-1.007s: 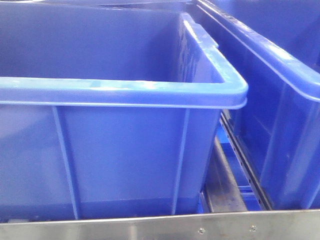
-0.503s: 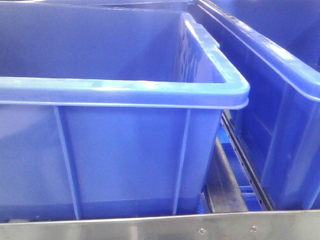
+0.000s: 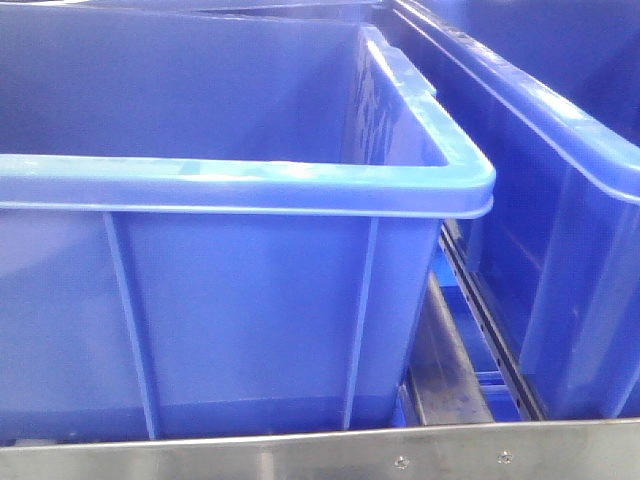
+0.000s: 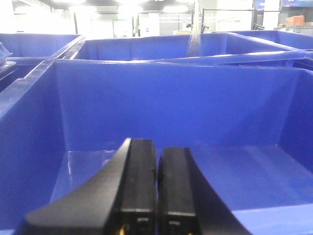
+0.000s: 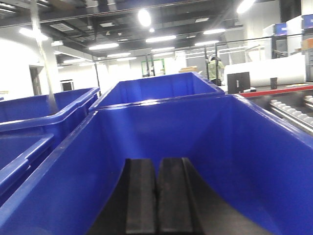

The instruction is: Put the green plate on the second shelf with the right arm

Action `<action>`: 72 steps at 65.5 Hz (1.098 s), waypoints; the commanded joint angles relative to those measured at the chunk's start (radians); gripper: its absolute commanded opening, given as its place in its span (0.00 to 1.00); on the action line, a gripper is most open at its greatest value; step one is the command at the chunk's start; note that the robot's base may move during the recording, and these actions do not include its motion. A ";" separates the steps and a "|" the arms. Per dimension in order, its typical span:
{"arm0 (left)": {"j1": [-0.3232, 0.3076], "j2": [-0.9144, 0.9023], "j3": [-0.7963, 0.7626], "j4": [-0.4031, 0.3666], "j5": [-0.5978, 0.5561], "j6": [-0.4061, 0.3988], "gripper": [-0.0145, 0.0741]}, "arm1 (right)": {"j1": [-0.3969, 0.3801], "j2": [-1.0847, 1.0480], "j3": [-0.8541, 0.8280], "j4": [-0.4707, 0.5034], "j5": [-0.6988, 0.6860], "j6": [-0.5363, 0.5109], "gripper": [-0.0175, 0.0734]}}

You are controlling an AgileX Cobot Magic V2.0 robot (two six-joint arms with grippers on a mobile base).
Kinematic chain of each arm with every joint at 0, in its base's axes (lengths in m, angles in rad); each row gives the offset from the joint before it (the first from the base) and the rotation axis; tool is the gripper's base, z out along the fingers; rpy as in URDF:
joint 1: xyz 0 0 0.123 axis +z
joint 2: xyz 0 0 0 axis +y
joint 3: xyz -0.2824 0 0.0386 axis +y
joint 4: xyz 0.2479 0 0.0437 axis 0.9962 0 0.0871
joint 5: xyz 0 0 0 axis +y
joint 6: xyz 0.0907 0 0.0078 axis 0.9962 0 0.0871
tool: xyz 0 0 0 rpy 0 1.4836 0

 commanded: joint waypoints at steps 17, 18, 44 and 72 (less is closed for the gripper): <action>-0.003 -0.017 0.040 -0.009 -0.031 -0.008 0.31 | -0.007 0.010 -0.017 -0.074 -0.086 -0.011 0.24; -0.003 -0.017 0.040 -0.009 -0.031 -0.008 0.31 | -0.007 0.010 -0.017 -0.079 -0.087 -0.011 0.24; -0.003 -0.017 0.040 -0.009 -0.031 -0.008 0.31 | 0.007 0.010 -0.017 -0.091 -0.083 -0.012 0.24; -0.003 -0.017 0.040 -0.009 -0.031 -0.008 0.31 | 0.032 0.010 -0.017 -0.085 -0.071 -0.032 0.24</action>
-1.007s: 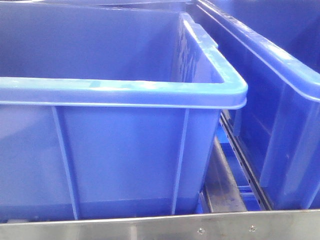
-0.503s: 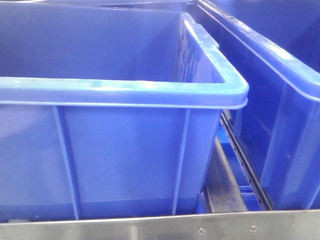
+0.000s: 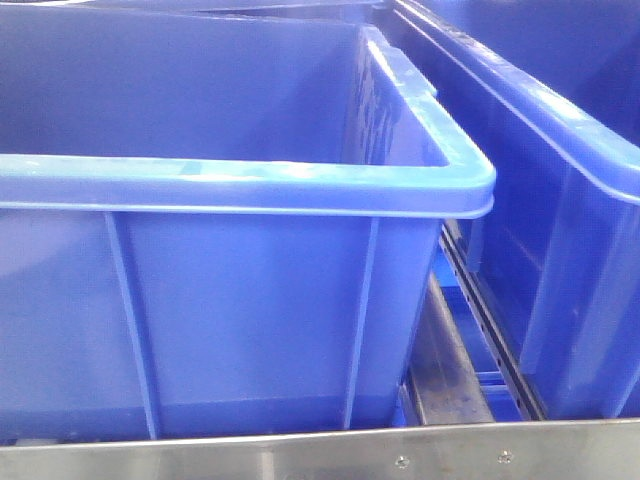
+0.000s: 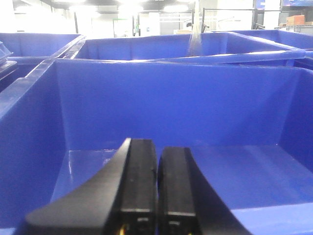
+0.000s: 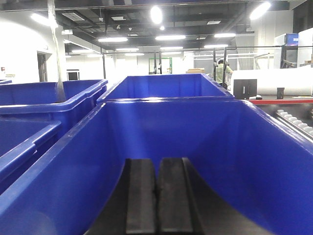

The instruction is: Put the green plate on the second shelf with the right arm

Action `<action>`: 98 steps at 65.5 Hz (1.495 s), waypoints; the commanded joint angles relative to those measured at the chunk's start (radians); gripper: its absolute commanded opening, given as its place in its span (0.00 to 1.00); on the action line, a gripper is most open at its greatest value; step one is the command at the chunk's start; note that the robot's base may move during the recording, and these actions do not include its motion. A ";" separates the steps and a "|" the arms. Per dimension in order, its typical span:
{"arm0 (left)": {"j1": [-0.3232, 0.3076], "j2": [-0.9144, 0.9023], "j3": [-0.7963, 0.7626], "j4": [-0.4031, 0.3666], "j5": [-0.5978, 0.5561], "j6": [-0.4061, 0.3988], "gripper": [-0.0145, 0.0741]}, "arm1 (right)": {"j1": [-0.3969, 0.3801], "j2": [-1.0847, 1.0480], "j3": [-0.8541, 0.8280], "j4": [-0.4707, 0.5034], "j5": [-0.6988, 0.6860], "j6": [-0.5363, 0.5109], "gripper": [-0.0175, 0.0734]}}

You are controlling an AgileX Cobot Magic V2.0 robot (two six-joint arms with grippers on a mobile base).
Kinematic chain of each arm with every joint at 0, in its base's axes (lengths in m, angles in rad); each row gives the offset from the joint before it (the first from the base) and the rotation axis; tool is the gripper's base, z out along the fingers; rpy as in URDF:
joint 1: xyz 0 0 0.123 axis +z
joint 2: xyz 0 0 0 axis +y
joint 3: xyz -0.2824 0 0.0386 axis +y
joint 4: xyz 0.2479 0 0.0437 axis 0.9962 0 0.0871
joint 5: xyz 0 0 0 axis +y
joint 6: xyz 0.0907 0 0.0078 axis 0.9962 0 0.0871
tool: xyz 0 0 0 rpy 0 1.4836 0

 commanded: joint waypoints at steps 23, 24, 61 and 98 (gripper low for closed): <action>-0.003 -0.017 0.040 -0.009 -0.031 -0.008 0.31 | 0.002 0.010 -0.017 -0.004 -0.085 -0.012 0.24; -0.003 -0.017 0.040 -0.009 -0.031 -0.008 0.31 | 0.002 0.010 -0.017 -0.004 -0.086 -0.012 0.24; -0.003 -0.017 0.040 -0.009 -0.031 -0.008 0.31 | 0.002 0.010 -0.017 -0.004 -0.092 -0.010 0.24; 0.095 -0.019 0.040 -0.009 -0.029 -0.008 0.31 | 0.002 0.010 -0.017 -0.004 -0.092 -0.010 0.24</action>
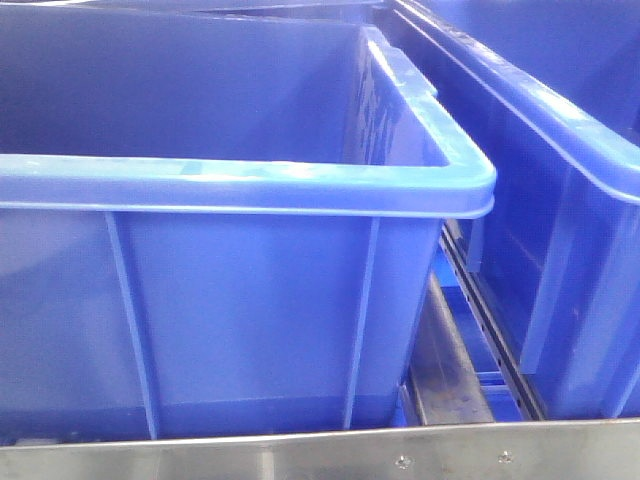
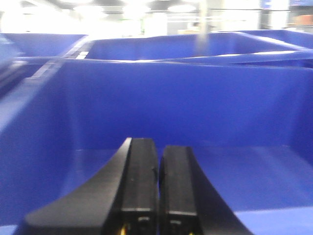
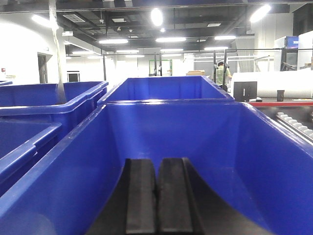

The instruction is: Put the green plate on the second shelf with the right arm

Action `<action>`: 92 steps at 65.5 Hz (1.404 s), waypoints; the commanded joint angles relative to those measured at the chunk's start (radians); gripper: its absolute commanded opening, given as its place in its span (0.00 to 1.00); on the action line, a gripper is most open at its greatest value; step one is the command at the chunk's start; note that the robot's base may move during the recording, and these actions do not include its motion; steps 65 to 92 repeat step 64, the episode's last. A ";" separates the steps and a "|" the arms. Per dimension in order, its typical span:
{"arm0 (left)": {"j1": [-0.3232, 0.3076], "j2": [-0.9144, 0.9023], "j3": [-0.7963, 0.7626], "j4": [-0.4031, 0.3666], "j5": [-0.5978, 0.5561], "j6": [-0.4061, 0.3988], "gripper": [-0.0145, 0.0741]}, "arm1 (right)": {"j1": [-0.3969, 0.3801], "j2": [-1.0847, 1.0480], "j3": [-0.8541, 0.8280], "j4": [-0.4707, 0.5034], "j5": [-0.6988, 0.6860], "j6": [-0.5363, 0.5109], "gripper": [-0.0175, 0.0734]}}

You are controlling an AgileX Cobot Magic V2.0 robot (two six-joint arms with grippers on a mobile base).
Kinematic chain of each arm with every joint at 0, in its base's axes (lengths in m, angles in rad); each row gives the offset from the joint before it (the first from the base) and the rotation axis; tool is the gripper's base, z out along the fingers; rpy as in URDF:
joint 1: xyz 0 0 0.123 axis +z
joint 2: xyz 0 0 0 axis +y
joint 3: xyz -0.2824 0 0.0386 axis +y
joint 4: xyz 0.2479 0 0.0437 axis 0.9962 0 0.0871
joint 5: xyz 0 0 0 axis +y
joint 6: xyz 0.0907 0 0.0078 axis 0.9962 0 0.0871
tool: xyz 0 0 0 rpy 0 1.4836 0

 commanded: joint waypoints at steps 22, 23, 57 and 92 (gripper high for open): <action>0.062 -0.019 0.040 -0.009 -0.053 -0.008 0.31 | 0.002 0.010 -0.017 -0.004 -0.087 -0.008 0.24; 0.062 -0.019 0.040 -0.009 -0.053 -0.008 0.31 | 0.002 0.010 -0.017 -0.004 -0.087 -0.008 0.24; 0.064 -0.019 0.040 -0.009 -0.053 -0.008 0.31 | 0.002 0.010 -0.017 -0.004 -0.087 -0.008 0.24; 0.064 -0.019 0.040 -0.009 -0.053 -0.008 0.31 | 0.002 0.010 -0.017 -0.004 -0.087 -0.008 0.24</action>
